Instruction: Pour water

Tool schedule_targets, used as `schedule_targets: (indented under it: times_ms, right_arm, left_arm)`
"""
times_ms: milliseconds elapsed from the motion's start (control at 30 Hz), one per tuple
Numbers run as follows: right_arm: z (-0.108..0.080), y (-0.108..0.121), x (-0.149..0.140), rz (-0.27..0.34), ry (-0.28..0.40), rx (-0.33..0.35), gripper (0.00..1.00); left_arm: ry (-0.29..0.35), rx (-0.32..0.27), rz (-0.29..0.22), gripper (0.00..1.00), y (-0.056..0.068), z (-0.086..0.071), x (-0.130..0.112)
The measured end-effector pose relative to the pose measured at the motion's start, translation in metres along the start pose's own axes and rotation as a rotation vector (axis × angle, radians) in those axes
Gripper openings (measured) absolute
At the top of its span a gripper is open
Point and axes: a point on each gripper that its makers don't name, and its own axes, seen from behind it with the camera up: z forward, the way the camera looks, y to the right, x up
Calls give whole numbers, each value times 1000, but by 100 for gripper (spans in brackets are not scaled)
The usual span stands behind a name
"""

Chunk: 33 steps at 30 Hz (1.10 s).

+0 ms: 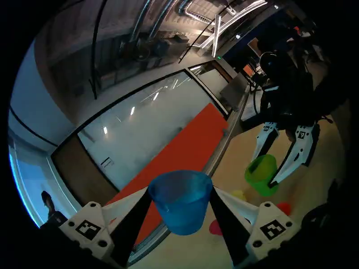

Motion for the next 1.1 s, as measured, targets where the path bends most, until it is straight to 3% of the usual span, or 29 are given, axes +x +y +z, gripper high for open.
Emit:
schedule_targets:
  times_ms: [1100]
  right_arm:
    - [17,-32,3,-10,6,96,92]
  left_arm:
    - [11,12,213,87,4,1,16]
